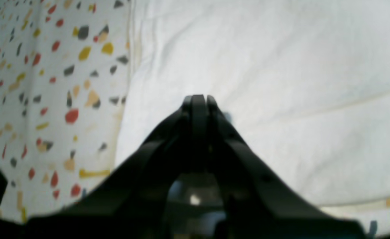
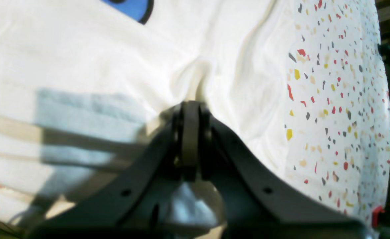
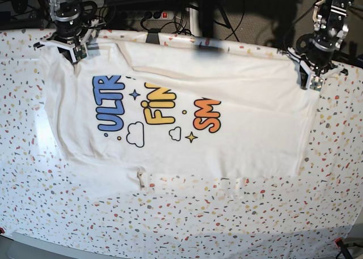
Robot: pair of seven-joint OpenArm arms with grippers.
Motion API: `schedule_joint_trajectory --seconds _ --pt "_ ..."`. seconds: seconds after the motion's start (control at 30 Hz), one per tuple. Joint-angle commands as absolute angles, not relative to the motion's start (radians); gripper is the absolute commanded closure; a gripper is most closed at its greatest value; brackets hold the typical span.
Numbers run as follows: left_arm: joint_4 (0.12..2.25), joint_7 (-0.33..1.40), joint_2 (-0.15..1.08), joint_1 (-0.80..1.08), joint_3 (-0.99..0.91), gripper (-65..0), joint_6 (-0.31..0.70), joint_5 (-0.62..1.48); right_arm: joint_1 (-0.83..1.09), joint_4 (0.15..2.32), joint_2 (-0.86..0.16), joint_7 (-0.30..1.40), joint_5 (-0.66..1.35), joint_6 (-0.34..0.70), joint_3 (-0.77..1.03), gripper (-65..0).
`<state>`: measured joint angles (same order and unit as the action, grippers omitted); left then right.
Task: Fold the T-shirt properly
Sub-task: 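Grasp the collar edge with both grippers and pull it away from the hem, then release the collar and move both grippers to the shirt's hem corners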
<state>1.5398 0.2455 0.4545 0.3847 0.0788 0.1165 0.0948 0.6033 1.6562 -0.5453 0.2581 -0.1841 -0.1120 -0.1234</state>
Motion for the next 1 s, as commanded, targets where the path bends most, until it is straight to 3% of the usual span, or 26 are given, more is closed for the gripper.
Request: schedule_joint_trajectory --seconds 0.0,0.63,0.8,0.97 --pt "1.546 0.307 0.466 0.420 0.081 0.0 0.135 0.093 0.610 1.663 -0.557 0.273 -0.180 -0.113 -0.109 0.0" --pt "1.709 0.313 0.466 0.457 0.079 0.0 0.132 0.052 0.693 1.768 -0.557 0.283 -0.183 -0.114 -0.051 0.0" --pt "1.756 0.314 0.466 0.421 0.079 0.0 0.038 -0.006 0.693 1.849 -0.557 0.272 -0.179 -0.114 0.040 0.0" --pt "1.761 0.314 0.466 0.336 0.079 0.0 0.021 -0.011 0.658 1.877 -0.557 0.270 -0.127 -0.113 0.121 0.0"
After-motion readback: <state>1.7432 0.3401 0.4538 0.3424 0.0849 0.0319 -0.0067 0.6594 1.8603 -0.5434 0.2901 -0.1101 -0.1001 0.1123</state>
